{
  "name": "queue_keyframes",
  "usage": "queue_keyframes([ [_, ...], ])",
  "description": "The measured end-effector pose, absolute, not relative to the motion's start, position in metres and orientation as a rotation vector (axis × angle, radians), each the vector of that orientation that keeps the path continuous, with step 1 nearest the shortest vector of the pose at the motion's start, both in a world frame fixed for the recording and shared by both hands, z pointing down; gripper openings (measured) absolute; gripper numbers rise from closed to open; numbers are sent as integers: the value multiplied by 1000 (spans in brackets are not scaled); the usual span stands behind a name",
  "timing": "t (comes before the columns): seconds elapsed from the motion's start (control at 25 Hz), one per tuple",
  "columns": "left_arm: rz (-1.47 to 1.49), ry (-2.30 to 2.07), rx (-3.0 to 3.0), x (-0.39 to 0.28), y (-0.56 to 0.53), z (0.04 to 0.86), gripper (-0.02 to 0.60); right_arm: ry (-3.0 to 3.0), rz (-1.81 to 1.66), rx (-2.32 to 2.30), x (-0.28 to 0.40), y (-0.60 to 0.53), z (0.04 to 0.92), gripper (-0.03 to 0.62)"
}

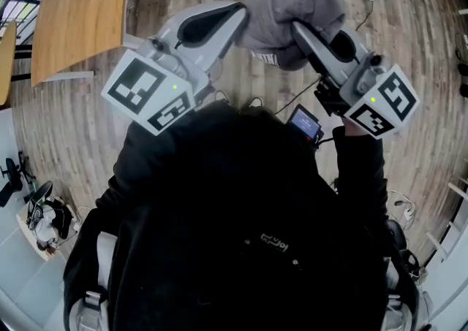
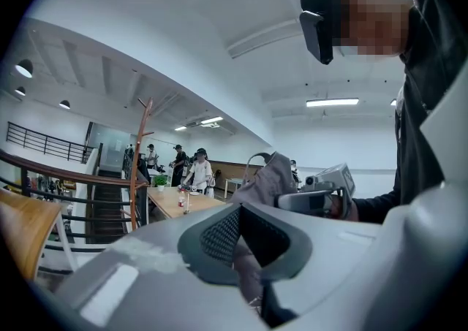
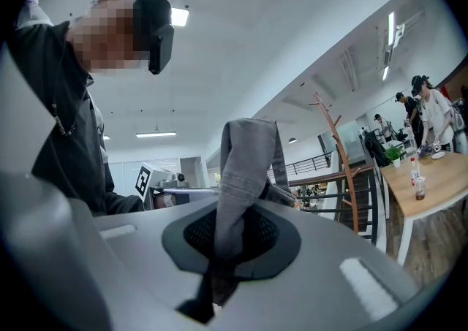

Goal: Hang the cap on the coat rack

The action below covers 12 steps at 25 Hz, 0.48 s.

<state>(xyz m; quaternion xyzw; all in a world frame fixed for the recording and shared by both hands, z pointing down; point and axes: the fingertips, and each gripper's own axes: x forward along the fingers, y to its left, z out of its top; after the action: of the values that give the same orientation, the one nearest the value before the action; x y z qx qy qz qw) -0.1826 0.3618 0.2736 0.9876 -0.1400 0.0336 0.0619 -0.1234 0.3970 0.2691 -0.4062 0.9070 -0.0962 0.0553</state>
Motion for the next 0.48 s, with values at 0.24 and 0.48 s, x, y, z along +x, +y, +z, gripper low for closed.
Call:
queue_keyframes([
  [0.24,108,-383,3005,-161,347,273,3,2714,-302,-1270,-98,387,269,29],
  [0.48,94,-342,3012,-136,324,282,3,2688,-285,-1293,-80,368,274,31],
])
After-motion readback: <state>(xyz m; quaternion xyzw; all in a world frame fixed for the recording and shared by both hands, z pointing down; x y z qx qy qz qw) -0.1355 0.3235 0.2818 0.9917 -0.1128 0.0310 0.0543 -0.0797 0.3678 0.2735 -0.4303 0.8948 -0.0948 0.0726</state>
